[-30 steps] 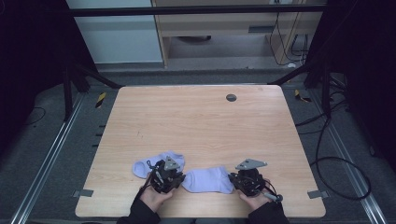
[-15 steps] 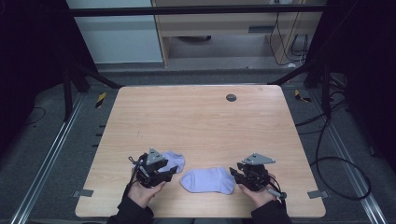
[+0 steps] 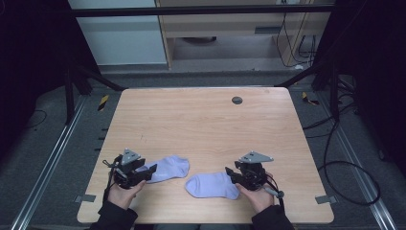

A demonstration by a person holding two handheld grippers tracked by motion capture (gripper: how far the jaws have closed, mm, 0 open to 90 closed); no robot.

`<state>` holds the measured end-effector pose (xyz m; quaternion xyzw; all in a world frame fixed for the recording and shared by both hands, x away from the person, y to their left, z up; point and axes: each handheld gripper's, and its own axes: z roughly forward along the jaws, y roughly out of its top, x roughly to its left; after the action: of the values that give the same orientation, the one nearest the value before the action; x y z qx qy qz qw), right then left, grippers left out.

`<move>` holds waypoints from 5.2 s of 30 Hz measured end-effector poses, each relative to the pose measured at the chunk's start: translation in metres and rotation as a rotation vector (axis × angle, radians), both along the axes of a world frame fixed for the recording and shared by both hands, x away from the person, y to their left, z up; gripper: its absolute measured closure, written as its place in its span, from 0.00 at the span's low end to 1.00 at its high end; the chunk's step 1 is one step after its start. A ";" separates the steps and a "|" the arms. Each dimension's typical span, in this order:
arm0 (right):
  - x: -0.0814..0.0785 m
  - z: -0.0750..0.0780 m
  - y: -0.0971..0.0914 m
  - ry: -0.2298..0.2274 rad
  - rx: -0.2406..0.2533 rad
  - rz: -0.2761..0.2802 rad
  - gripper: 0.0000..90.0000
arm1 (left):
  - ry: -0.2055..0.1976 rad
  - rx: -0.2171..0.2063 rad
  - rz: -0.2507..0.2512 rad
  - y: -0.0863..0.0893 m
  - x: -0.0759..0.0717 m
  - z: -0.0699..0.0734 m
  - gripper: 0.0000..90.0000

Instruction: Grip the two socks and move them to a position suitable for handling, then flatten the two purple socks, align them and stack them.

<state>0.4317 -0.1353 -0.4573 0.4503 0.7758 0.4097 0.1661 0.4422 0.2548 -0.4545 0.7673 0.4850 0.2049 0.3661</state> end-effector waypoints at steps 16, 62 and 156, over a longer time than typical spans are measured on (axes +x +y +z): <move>0.032 0.001 0.064 -0.012 -0.004 0.049 0.61 | 0.018 0.008 0.070 0.038 0.004 -0.016 0.52; 0.061 -0.038 0.155 0.090 -0.086 0.091 0.97 | 0.137 0.023 0.044 0.034 0.010 -0.029 0.96; -0.025 -0.009 -0.014 0.145 -0.074 0.002 0.96 | 0.164 0.003 -0.298 -0.111 -0.010 -0.023 0.96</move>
<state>0.4072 -0.1493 -0.4664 0.4717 0.8008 0.3471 0.1256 0.4323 0.1442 -0.4773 0.8456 0.3937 0.0855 0.3503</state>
